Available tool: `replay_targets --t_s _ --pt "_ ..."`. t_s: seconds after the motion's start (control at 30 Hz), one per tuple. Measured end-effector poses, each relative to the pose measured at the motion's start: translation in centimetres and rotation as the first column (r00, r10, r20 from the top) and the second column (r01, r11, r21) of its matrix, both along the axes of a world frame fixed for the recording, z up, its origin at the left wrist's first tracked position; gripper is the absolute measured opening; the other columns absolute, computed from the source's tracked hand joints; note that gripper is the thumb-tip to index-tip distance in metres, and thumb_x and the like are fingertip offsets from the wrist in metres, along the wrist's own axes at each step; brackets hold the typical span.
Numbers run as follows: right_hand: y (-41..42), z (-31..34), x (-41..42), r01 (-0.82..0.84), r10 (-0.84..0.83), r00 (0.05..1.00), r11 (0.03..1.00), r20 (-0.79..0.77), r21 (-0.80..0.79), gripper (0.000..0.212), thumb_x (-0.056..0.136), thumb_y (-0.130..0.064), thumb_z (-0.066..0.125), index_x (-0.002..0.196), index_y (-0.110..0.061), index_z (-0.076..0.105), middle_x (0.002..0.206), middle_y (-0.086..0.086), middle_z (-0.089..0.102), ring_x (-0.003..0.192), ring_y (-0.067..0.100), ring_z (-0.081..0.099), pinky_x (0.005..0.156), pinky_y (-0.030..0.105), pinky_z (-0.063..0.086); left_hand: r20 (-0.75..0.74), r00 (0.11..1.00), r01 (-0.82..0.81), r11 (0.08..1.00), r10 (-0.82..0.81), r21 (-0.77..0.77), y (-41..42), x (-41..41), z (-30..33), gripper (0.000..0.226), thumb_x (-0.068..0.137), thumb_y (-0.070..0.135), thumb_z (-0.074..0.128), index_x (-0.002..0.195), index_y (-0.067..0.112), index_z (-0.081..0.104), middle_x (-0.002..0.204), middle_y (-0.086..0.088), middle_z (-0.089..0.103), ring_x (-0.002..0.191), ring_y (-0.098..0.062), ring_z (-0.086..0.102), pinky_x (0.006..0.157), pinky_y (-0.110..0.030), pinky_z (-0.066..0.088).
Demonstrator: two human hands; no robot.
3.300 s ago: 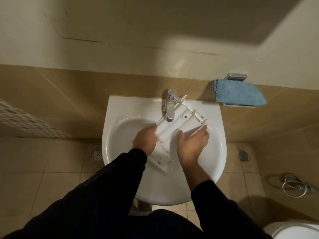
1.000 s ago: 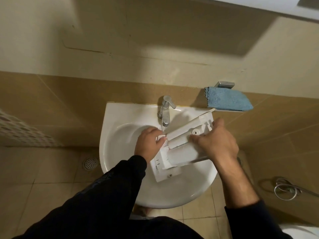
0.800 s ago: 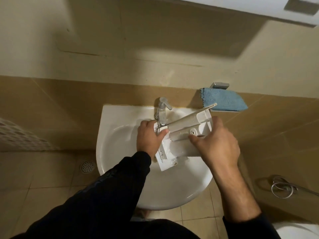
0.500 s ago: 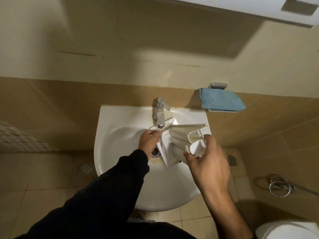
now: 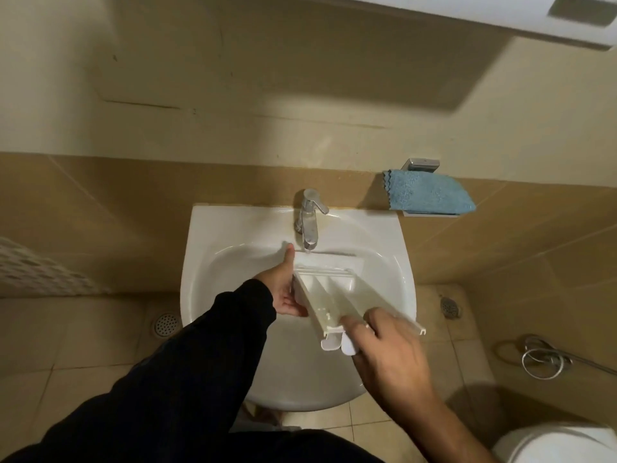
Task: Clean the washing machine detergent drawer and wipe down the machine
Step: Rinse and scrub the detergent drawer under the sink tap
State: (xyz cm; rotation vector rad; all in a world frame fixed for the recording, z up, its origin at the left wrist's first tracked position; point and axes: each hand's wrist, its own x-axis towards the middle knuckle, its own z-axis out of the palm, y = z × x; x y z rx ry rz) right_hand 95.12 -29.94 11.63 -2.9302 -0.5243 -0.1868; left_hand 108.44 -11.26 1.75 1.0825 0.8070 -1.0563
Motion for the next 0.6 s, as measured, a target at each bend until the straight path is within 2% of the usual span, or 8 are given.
replay_targets --t_s 0.07,0.1,0.17,0.23,0.3,0.37,0.47,0.6 --pt "-0.1 -0.7 -0.9 -0.016 0.016 1.000 1.000 0.008 0.015 0.063 0.059 -0.003 0.084 0.113 -0.020 0.058 0.077 0.005 0.052 0.061 0.025 0.050 0.055 0.029 0.037 0.054 0.997 -0.053 0.998 0.055 -0.031 -0.1 0.2 0.6 0.064 0.085 0.062 0.061 0.110 0.004 0.062 0.087 -0.016 0.071 0.070 -0.026 0.072 0.050 -0.038 0.057" --pt "-0.2 -0.9 -1.1 -0.024 0.024 1.000 0.999 0.006 0.027 0.063 0.061 -0.004 0.085 0.116 -0.020 0.057 0.079 0.006 0.053 0.063 0.025 0.051 0.055 0.030 0.041 0.078 0.994 -0.078 0.996 0.080 -0.032 -0.1 0.4 0.5 0.050 0.088 0.048 0.067 0.112 0.004 0.062 0.087 -0.015 0.071 0.070 -0.025 0.072 0.049 -0.036 0.057" --pt "-0.6 -1.1 -1.4 -0.044 0.045 0.999 0.997 -0.023 0.066 0.063 0.066 -0.005 0.083 0.122 -0.019 0.058 0.082 0.007 0.054 0.068 0.025 0.053 0.056 0.032 0.045 0.128 0.984 -0.121 0.992 0.124 -0.036 -0.1 0.5 0.1 0.037 0.092 0.030 0.067 0.118 0.004 0.060 0.092 -0.012 0.069 0.074 -0.022 0.069 0.048 -0.031 0.056" --pt "-0.7 -1.3 -1.7 -0.053 0.067 0.992 0.990 -0.106 0.129 0.063 0.071 -0.006 0.079 0.128 -0.021 0.058 0.087 0.005 0.052 0.073 0.022 0.052 0.058 0.031 0.048 0.191 0.971 -0.147 0.989 0.146 -0.010 -0.2 0.6 -0.4 0.026 0.095 0.026 0.062 0.113 0.007 0.061 0.089 -0.008 0.069 0.074 -0.018 0.067 0.048 -0.026 0.055" --pt "-0.3 -1.3 -2.2 -0.048 0.084 0.961 0.989 -0.265 0.140 0.070 0.071 -0.011 0.077 0.134 -0.027 0.052 0.094 0.002 0.053 0.080 0.020 0.055 0.066 0.029 0.052 0.241 0.956 -0.180 0.983 0.169 0.023 -0.1 0.7 -0.8 0.026 0.096 0.029 0.060 0.111 0.009 0.061 0.089 -0.007 0.069 0.076 -0.017 0.067 0.052 -0.025 0.054" --pt "0.6 -1.5 -2.5 -0.042 0.060 0.916 0.998 -0.396 0.053 0.075 0.077 -0.021 0.074 0.143 -0.032 0.041 0.108 0.000 0.054 0.095 0.020 0.056 0.082 0.027 0.050 0.285 0.938 -0.219 0.974 0.197 0.048 0.1 1.0 -1.4 0.030 0.096 0.032 0.059 0.115 0.008 0.060 0.094 -0.008 0.069 0.082 -0.019 0.066 0.062 -0.028 0.055" --pt "1.5 -2.1 -2.5 0.072 -0.030 0.842 0.996 -0.538 0.057 0.065 0.093 -0.032 0.058 0.150 -0.033 0.026 0.121 -0.003 0.049 0.110 0.019 0.049 0.093 0.026 0.043 0.323 0.926 -0.234 0.969 0.196 0.084 0.1 1.1 -2.7 0.037 0.095 0.033 0.060 0.124 0.010 0.055 0.112 -0.012 0.066 0.098 -0.023 0.064 0.077 -0.034 0.053" --pt "1.8 -2.2 -0.6 0.105 -0.111 0.766 0.993 -0.633 -0.048 0.042 0.091 -0.041 0.055 0.131 -0.030 0.050 0.116 -0.002 0.054 0.108 0.021 0.053 0.090 0.031 0.047 0.332 0.914 -0.279 0.956 0.235 0.090 -0.7 0.2 -3.9 0.030 0.098 0.033 0.056 0.118 0.011 0.057 0.092 -0.007 0.061 0.080 -0.018 0.061 0.066 -0.029 0.050"
